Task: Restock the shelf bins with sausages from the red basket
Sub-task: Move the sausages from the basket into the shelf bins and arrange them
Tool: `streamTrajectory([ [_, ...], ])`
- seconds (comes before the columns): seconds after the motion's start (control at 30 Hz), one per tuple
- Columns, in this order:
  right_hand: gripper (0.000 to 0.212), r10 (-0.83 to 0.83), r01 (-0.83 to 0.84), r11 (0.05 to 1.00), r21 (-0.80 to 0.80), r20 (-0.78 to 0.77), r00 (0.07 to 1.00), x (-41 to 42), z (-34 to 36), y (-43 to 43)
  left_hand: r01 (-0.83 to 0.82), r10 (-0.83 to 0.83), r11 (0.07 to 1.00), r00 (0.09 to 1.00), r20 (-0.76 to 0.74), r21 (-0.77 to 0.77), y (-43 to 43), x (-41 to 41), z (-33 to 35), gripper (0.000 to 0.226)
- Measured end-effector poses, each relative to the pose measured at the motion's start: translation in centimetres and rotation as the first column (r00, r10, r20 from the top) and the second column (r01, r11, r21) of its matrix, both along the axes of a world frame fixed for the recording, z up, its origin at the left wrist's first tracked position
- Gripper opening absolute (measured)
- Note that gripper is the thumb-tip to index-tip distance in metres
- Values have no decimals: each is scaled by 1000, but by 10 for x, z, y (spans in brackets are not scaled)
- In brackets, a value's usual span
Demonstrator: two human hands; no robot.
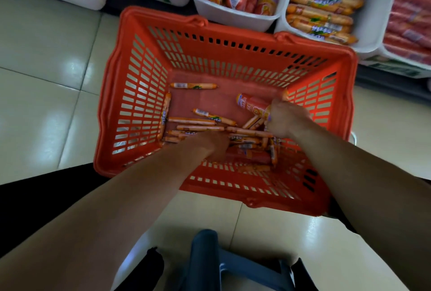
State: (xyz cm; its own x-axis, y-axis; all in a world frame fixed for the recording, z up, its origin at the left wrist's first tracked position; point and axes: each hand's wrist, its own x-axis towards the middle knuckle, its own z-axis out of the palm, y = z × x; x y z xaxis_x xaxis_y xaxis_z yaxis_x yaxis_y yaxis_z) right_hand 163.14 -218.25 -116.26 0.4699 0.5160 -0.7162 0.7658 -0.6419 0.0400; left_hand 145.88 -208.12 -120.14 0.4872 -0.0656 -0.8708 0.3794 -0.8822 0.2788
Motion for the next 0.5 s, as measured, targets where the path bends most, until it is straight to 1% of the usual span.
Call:
streamTrajectory([
  [0.07, 45, -29, 29, 999, 23, -4, 1000, 1, 1, -2, -33, 32, 999, 999, -19, -12, -2, 2, 0, 55],
  [0.1, 45, -40, 40, 999, 35, -8, 999, 3, 1, -3, -65, 65, 998, 998, -11, -26, -2, 4, 3, 63],
  [0.17, 51, -55, 57, 997, 55, -51, 997, 4, 2, -4, -137, 137, 989, 991, -14, -49, -3, 7, 7, 81],
  [0.2, 57, -59, 64, 996, 63, -88, 994, 4, 1, -5, -155, 153, 986, 988, -31, -56, -6, 8, 7, 86],
  [0.27, 64, -72, 86, 992, 87, -154, 985, 4, 1, -6, -145, 139, 987, 986, -94, -64, -13, 10, 8, 80],
  [0.33, 59, -74, 93, 990, 107, -173, 982, 4, 7, -5, -123, 116, 991, 987, -112, -59, -17, 13, 15, 71],
  [0.43, 47, -49, 67, 991, 114, -155, 987, 5, 28, -3, -134, 131, 989, 990, -49, -57, -10, 14, 36, 65],
  [0.5, 43, -18, 36, 992, 118, -145, 989, 7, 46, -1, -126, 127, 992, 992, 16, -18, 1, 9, 53, 58],
])
